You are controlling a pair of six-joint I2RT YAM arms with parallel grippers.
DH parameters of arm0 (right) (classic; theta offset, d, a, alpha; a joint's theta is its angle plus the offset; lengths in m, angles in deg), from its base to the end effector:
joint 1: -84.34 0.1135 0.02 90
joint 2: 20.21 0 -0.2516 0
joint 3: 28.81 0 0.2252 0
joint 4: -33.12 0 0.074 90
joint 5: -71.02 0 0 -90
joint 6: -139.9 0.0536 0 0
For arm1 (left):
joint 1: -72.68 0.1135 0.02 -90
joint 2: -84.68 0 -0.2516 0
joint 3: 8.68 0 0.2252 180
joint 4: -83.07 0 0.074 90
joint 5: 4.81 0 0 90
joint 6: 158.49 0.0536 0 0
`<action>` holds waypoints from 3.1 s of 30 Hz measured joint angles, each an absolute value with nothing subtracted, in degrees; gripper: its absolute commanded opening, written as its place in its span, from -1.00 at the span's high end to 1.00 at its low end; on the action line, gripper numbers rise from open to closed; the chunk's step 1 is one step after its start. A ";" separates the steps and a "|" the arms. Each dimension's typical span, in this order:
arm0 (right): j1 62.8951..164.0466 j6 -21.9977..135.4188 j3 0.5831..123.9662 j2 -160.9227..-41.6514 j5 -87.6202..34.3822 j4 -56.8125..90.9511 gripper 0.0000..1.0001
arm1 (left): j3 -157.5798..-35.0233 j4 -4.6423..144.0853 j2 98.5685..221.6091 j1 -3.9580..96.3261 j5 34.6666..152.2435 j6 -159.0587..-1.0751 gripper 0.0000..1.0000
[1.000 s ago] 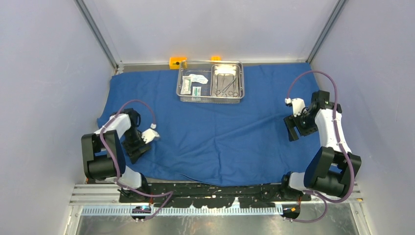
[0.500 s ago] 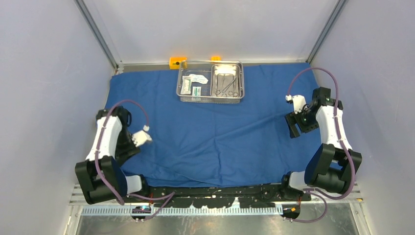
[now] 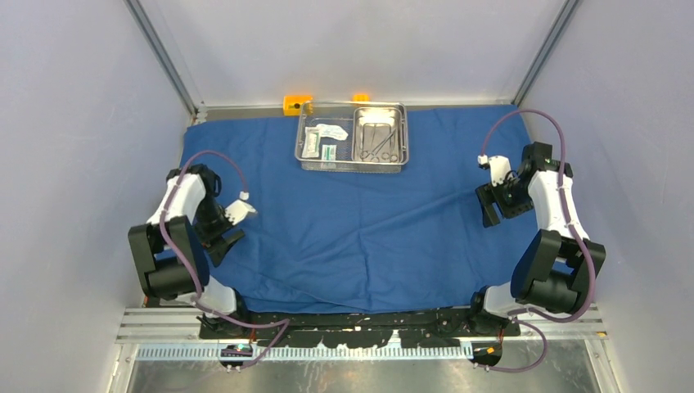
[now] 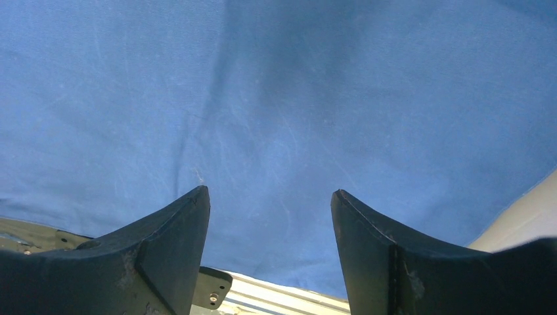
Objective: Open and lay out the surgical kit
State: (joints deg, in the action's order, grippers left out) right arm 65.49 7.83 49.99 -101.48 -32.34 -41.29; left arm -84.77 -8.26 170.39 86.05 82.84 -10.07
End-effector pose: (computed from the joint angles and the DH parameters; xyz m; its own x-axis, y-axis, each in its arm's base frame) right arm 0.2268 -0.0643 0.2296 -0.8615 -0.3947 -0.3193 -0.4210 0.9069 0.0150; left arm 0.1931 0.0482 0.2015 -0.6906 0.7108 0.1338 0.6967 0.7034 -0.1407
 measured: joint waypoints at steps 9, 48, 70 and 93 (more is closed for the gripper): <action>65.49 7.99 49.99 -102.09 -32.41 -41.08 -0.43 | -75.20 -2.31 177.56 86.33 86.84 -13.33 0.06; 68.90 8.93 53.73 -106.27 -31.91 -40.97 -0.38 | -74.81 3.41 171.57 71.32 88.33 -12.24 -0.37; 68.90 7.92 52.24 -104.45 -29.00 -41.12 -0.36 | -64.58 0.24 173.80 71.03 74.65 -9.07 0.96; 65.32 7.48 51.35 -103.06 -26.11 -41.73 -0.32 | -83.46 -11.03 165.35 71.21 74.52 -9.09 -0.11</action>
State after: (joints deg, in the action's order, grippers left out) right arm 65.32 7.48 51.35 -103.06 -26.11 -41.73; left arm -83.46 -11.03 165.35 71.21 74.52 -9.09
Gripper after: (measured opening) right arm 0.663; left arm 0.509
